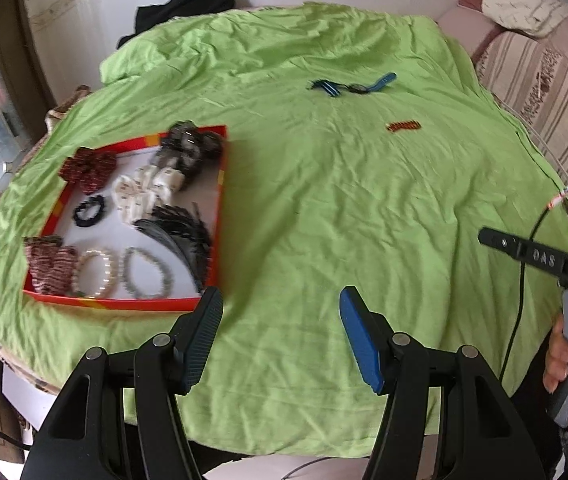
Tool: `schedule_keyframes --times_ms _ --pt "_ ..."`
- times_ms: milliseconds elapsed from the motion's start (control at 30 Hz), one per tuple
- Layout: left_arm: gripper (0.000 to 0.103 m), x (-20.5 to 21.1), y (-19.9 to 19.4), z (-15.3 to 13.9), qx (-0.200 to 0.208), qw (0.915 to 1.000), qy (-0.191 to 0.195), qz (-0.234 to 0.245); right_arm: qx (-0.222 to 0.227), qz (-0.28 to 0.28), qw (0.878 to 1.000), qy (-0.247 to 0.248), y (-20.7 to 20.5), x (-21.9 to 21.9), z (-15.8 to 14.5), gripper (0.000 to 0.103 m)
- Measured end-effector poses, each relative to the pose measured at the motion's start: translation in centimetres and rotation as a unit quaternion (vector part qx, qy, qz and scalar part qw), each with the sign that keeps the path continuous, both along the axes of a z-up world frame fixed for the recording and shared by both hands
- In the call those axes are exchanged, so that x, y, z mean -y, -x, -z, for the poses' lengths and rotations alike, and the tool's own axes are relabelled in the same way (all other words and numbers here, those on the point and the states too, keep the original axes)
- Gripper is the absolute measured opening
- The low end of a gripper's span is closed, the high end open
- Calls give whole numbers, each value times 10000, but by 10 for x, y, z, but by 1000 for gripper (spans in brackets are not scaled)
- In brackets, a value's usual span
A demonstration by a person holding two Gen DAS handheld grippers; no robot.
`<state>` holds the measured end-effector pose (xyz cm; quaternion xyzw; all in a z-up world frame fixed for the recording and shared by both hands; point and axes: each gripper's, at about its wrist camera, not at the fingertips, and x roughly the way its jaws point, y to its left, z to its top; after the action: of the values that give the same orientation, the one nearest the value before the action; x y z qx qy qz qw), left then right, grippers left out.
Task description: Organize jewelry
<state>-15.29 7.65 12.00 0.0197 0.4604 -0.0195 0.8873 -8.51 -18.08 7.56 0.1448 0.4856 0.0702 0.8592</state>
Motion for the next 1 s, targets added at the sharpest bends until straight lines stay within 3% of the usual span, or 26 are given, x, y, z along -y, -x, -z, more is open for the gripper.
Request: schedule_keyframes --times_ms 300,467,767,833,867,900,1000 --pt "60 18 -15 23 -119 9988 178 446 39 246 9989 -391 -51 27 2 45" --pt "60 27 -23 37 -161 9969 303 712 119 278 9985 -447 -127 38 0 45" --pt "60 39 -35 52 -251 9928 360 1115 -286 582 9968 -466 -260 37 39 45" --pt "60 42 -36 55 -274 9920 347 1183 -338 592 9966 -466 -272 31 46 35" --pt "60 44 -36 56 -287 9916 324 1219 -328 532 9971 -424 -274 26 47 11" --pt "60 46 -36 57 -293 9913 296 1245 -357 381 9974 -502 -274 23 48 1" --pt "60 51 -34 60 -329 9905 278 1310 -393 67 9974 -599 -254 16 47 1"
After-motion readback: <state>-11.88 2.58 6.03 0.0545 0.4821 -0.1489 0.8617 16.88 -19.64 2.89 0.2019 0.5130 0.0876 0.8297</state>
